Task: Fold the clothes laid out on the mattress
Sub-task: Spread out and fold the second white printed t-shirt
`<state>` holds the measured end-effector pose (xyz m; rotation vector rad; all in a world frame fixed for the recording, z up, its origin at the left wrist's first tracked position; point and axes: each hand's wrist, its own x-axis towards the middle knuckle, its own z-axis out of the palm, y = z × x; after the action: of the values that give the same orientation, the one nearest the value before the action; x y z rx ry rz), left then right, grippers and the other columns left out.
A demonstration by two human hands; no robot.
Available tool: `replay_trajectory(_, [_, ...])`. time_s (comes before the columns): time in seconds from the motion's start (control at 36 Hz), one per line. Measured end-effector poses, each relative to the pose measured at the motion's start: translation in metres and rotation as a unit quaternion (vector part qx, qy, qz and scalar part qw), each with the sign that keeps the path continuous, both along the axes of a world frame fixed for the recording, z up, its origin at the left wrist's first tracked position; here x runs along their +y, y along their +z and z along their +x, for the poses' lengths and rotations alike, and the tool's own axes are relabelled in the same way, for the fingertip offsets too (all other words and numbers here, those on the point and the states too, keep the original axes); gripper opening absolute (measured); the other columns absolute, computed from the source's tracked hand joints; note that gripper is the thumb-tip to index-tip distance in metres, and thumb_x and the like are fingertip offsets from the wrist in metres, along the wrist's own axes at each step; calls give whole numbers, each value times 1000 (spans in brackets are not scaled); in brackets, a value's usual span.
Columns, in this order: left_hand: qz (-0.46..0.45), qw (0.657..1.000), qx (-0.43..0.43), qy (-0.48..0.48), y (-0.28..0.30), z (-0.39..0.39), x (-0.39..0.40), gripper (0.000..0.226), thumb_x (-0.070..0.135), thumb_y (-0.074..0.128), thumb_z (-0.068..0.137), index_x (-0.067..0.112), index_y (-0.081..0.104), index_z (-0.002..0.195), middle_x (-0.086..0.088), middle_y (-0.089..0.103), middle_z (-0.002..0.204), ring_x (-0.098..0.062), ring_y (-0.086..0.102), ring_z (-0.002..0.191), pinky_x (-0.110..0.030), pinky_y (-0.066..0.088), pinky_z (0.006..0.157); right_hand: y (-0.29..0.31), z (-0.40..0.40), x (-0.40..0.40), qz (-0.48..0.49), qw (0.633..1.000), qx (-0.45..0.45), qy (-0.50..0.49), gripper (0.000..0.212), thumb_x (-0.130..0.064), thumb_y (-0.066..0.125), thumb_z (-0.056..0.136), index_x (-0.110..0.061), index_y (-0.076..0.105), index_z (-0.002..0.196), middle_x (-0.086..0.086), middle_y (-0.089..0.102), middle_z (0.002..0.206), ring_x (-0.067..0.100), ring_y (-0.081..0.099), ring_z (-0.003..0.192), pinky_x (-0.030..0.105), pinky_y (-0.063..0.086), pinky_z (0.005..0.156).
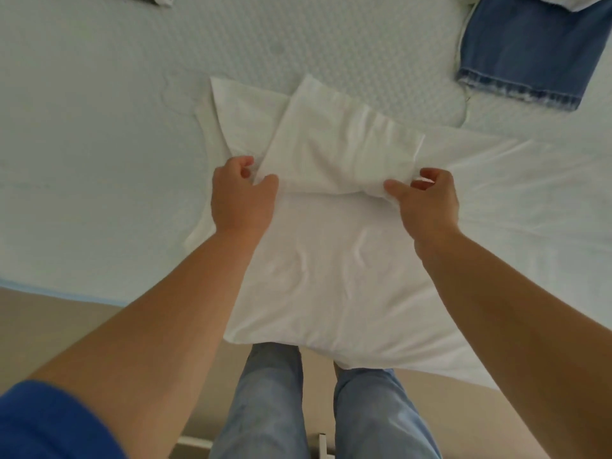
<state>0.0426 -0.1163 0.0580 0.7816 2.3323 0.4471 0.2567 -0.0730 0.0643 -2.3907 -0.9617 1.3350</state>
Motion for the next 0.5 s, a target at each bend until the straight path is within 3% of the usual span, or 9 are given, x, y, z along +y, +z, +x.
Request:
replay_trajectory(0.11, [26,999,3,-22,0,-6,-4,51,30,68,79,17,54,126,2,55,114,-3,43,90,-10,26,71,2,-4,-5,-14,997,73,-33,37,-23,74,78,-21,50,106,-9,59,83,7,56,59,21,39,52])
replay_trajectory(0.19, [13,997,-74,-7,4,-11,4,49,30,69,79,17,56,124,8,59,102,-10,58,93,-24,44,84,5,-3,-4,-42,968,207,-133,22,-10,69,82,-15,58,101,-3,61,76,6,55,47,20,43,46])
replay_trajectory(0.22, [7,995,-99,-7,5,-13,7,47,30,70,79,18,57,122,12,59,93,-11,63,86,-27,50,81,6,-1,-3,-43,953,249,-164,15,-9,67,83,-14,59,95,-2,62,73,7,56,47,19,46,47])
replay_trajectory(0.28, [-10,992,-119,-27,5,-15,12,43,29,70,78,18,58,118,17,59,82,-3,63,57,-17,52,59,7,3,0,-36,938,300,-172,7,-11,64,87,-14,58,87,-3,66,67,12,64,54,24,53,55])
replay_trajectory(0.31, [-23,991,-128,-37,6,-17,14,40,29,70,78,17,60,114,16,60,81,-2,60,46,-15,49,51,7,5,1,-35,937,311,-156,7,-14,63,88,-15,56,86,-4,68,67,16,68,60,27,56,59])
replay_trajectory(0.36, [-47,985,-159,-38,6,-19,17,25,30,71,78,17,64,99,11,63,80,-6,61,45,-25,55,57,7,9,2,-39,944,307,-117,9,-21,60,91,-16,54,86,-3,69,75,21,71,72,32,58,66])
replay_trajectory(0.42, [-56,982,-177,-37,8,-22,19,13,28,71,78,19,63,75,5,65,74,-14,66,56,-40,58,73,5,13,3,-48,959,269,-74,12,-26,56,93,-17,53,87,1,68,87,22,71,76,32,58,67])
replay_trajectory(0.5, [-38,982,-181,-30,11,-29,19,21,25,73,71,21,57,58,0,63,69,-24,67,74,-45,55,82,2,21,7,-65,975,214,-2,12,-28,55,94,-18,55,88,4,66,93,20,71,71,30,56,66])
